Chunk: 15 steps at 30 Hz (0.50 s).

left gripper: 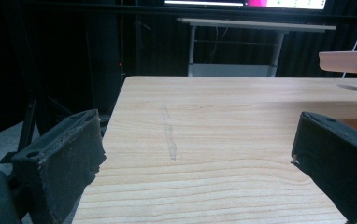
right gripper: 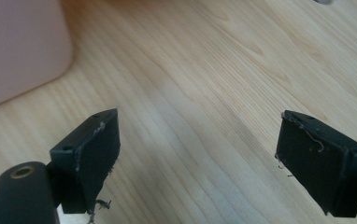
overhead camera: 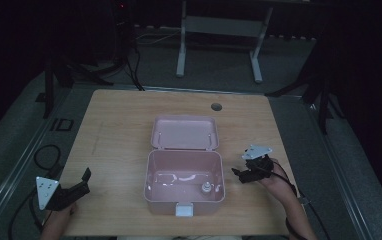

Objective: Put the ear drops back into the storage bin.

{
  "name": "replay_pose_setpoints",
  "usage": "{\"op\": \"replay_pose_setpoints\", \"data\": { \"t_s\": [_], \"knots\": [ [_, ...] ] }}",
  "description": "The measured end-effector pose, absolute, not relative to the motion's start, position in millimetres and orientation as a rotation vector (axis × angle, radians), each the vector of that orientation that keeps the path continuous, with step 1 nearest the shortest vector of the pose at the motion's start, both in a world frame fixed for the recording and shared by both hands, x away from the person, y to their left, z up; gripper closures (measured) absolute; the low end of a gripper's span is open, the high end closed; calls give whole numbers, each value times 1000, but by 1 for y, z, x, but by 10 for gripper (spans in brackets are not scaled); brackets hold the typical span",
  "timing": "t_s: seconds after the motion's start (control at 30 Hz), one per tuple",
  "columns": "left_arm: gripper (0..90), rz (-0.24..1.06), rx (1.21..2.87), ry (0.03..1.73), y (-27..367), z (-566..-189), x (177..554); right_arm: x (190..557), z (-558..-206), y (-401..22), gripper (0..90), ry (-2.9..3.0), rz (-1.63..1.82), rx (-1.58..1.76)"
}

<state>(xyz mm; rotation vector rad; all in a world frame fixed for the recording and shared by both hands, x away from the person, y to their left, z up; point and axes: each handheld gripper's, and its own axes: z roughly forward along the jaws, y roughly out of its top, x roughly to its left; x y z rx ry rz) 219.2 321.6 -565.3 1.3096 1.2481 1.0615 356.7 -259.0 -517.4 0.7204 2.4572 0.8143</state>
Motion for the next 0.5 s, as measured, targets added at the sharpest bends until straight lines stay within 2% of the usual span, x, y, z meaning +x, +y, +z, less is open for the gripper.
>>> {"op": "replay_pose_setpoints", "data": {
  "t_s": [0.5],
  "knots": [
    [24, 1063, 1309, 1249, 322, -565, 219, 345, -532, -291, 133, 2081, 991, 1010]
  ]
}}
